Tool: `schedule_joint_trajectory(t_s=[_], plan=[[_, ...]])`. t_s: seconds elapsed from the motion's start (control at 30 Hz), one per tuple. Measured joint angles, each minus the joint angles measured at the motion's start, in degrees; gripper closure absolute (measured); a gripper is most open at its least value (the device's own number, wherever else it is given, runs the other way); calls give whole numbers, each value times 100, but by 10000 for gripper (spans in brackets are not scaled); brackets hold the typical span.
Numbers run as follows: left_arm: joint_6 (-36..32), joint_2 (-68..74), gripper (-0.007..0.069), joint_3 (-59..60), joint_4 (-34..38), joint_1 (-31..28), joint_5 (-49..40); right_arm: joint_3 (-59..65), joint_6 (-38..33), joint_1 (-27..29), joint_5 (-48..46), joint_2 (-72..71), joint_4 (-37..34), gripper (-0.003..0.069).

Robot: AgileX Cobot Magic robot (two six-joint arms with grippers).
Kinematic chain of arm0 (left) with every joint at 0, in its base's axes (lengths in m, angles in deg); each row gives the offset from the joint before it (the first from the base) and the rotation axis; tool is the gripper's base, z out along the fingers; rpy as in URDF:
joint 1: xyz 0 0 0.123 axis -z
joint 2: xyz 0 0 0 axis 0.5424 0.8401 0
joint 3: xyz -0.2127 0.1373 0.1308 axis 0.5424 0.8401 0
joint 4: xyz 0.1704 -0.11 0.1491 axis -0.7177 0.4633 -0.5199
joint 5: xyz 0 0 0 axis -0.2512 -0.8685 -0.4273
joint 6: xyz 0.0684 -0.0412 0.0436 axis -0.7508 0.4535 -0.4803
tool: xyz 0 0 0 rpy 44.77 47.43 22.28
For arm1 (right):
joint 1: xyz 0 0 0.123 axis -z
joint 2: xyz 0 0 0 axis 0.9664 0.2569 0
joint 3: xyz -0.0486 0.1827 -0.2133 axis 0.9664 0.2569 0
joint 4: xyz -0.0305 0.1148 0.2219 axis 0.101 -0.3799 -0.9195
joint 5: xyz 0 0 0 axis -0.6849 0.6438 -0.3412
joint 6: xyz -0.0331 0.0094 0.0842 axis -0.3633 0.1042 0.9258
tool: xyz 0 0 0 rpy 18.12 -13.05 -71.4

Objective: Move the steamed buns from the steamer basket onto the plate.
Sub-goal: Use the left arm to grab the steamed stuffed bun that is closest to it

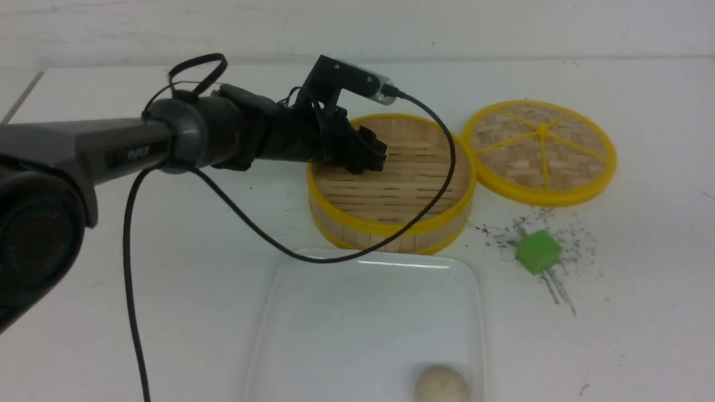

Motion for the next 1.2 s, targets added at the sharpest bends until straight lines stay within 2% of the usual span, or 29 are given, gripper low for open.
schedule_joint_trajectory(t_s=[0.3, 0.33, 0.4, 0.47, 0.53, 0.57, 0.63, 0.67, 0.73, 0.93, 1.07, 1.13, 1.2], plan=[[-1452, 142, 216, 0, 1395, 0, 245, 0, 0, 0, -1, 0, 0, 206], [-1801, 187, 230, -38, 1711, 0, 300, 0, 0, 0, -1, 0, 0, 206], [-1957, 223, 246, -68, 1876, 0, 319, 0, 0, 0, -1, 0, 0, 206], [-2174, 293, 323, -105, 2071, 0, 331, 0, 0, 0, -1, 0, 0, 206], [-2205, 327, 405, -116, 2118, 0, 331, 0, 0, 0, -1, 0, 0, 206], [-2212, 332, 421, -116, 2117, 0, 337, 0, 0, 0, -1, 0, 0, 206], [-2226, 332, 523, -116, 2117, 0, 337, 0, 0, 0, -1, 0, 0, 206], [-2226, 332, 523, -116, 2117, 0, 337, 0, 0, 0, -1, 0, 0, 206], [-2226, 332, 589, -121, 2119, 0, 295, 0, 0, 0, -1, 0, 0, 206], [-2195, 332, 601, -121, 2119, 0, 190, 0, 0, 0, -1, 0, 7, 207], [-1908, 332, 601, -121, 1942, 0, 173, 0, 0, 0, -1, 0, 110, 218], [-1655, 332, 601, -121, 1682, 0, 168, 0, 0, 0, -1, 0, 148, 228], [-1174, 276, 601, -121, 1111, 0, 98, 0, 0, 0, -1, 0, 150, 237]])
